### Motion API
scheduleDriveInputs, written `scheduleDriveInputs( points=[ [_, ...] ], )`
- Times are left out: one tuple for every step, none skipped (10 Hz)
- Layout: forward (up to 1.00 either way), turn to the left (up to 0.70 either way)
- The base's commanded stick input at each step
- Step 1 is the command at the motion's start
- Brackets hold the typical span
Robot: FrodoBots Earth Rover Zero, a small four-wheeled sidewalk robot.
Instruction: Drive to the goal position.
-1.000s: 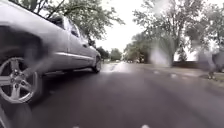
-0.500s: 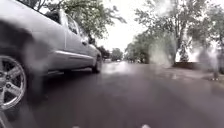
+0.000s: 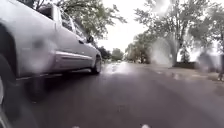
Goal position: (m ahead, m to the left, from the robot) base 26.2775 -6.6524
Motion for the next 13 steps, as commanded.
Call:
scheduleDriveInputs(
  points=[
    [0.7,0.0],
    [0.7,0.0],
    [0.7,0.0],
    [0.7,0.0],
    [0.7,0.0],
    [0.7,0.0],
    [0.7,0.0],
    [0.7,0.0],
    [0.7,0.0],
    [0.7,0.0],
    [0.7,0.0],
    [0.7,-0.23],
    [0.7,0.0]
  ],
)
